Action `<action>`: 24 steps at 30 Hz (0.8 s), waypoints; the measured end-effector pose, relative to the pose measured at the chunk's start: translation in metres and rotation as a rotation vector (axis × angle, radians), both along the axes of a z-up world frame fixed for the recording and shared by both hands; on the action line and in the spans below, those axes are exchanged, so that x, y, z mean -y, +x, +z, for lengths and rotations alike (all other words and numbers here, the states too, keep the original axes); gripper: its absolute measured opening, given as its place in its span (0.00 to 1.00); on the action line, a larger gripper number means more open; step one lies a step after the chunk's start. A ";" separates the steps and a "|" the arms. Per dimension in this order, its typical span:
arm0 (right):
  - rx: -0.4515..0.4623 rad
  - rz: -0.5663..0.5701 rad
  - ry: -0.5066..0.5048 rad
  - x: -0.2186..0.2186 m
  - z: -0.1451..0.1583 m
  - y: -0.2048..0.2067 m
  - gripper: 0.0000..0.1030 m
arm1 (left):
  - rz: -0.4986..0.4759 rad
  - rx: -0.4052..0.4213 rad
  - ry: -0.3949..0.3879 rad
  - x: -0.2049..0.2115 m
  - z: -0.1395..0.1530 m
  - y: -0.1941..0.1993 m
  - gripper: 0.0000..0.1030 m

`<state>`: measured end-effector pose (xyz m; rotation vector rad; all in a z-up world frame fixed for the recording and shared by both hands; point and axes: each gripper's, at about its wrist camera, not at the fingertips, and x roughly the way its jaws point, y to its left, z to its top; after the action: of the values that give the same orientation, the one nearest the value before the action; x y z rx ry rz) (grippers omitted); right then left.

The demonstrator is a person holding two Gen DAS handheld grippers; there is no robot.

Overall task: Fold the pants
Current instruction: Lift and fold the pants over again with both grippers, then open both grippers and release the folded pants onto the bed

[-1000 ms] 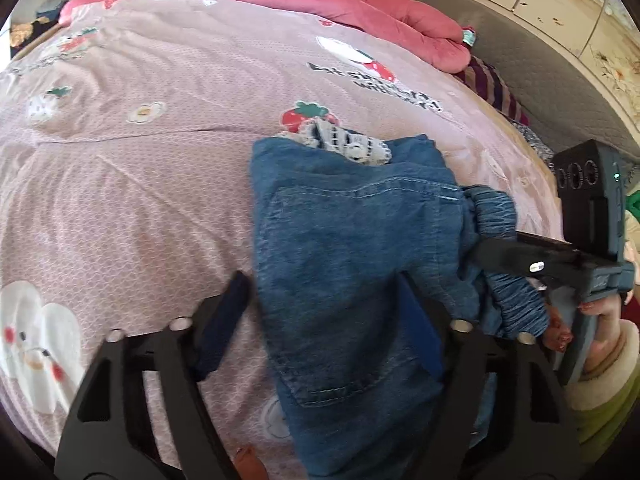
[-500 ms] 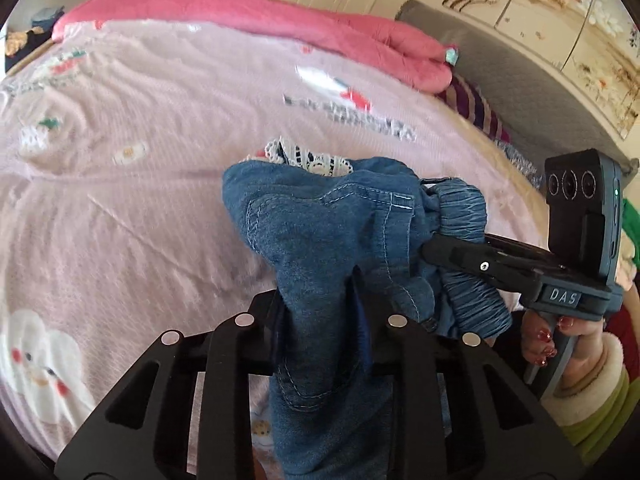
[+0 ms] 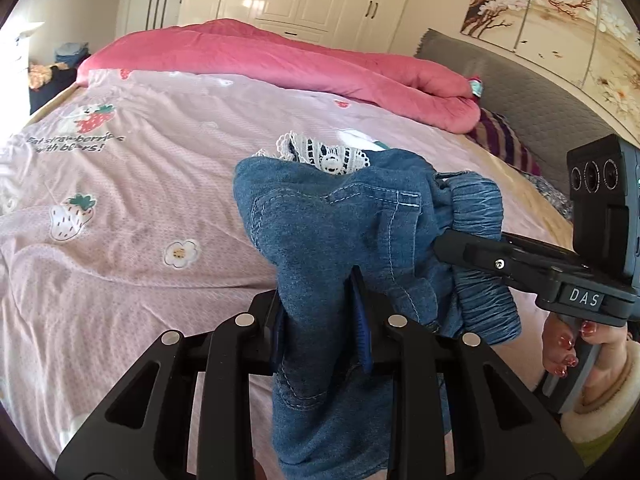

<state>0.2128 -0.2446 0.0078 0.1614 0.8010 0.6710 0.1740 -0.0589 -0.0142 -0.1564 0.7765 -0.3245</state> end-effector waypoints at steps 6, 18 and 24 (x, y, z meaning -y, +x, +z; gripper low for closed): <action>-0.062 -0.012 -0.016 -0.008 -0.025 0.019 0.39 | 0.017 -0.035 0.011 -0.008 -0.021 0.013 0.19; -0.210 -0.082 -0.051 -0.005 -0.066 0.038 0.47 | 0.036 -0.088 0.047 -0.008 -0.047 0.023 0.29; -0.184 -0.098 -0.090 -0.005 -0.065 0.035 0.55 | 0.045 -0.077 0.058 -0.008 -0.047 0.022 0.32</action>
<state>0.2475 -0.2392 -0.0569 0.1819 0.9921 0.5314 0.1959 -0.0510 -0.0616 -0.1322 0.8562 -0.2547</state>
